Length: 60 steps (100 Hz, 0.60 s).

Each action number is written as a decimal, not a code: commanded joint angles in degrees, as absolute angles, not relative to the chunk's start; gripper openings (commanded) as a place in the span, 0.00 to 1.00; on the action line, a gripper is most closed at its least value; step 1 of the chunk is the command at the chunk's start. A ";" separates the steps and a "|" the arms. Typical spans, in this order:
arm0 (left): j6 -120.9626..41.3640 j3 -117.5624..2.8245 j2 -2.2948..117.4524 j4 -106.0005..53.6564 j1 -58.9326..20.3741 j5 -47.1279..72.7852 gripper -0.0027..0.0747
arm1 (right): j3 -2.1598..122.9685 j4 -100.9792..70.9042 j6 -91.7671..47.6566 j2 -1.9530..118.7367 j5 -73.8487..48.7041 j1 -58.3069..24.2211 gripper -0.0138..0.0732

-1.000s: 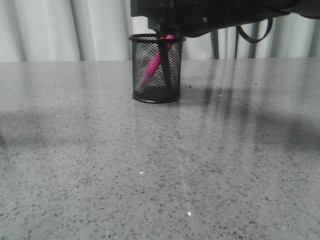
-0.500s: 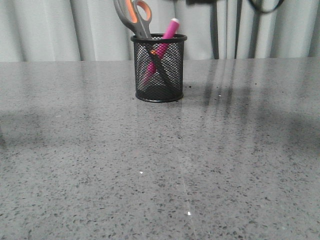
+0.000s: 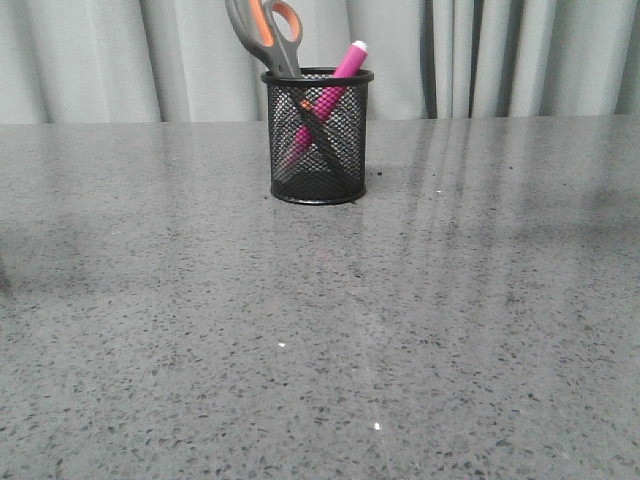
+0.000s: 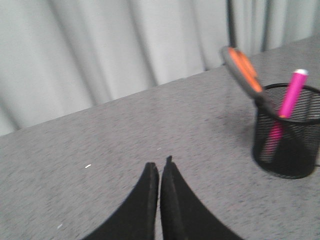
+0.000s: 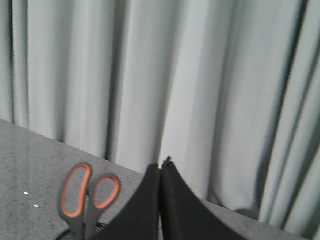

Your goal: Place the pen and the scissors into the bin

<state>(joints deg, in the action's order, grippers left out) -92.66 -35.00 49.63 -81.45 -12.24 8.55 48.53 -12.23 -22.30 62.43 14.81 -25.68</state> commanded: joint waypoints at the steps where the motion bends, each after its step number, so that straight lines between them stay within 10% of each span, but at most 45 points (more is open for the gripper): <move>1: -92.17 -33.71 45.65 -82.97 -12.09 4.42 0.01 | 45.51 -12.72 -23.18 56.12 18.14 -22.27 0.08; 60: -92.17 -11.43 9.24 -91.63 -12.09 0.54 0.01 | 9.70 -19.04 -23.18 17.66 21.28 -17.04 0.08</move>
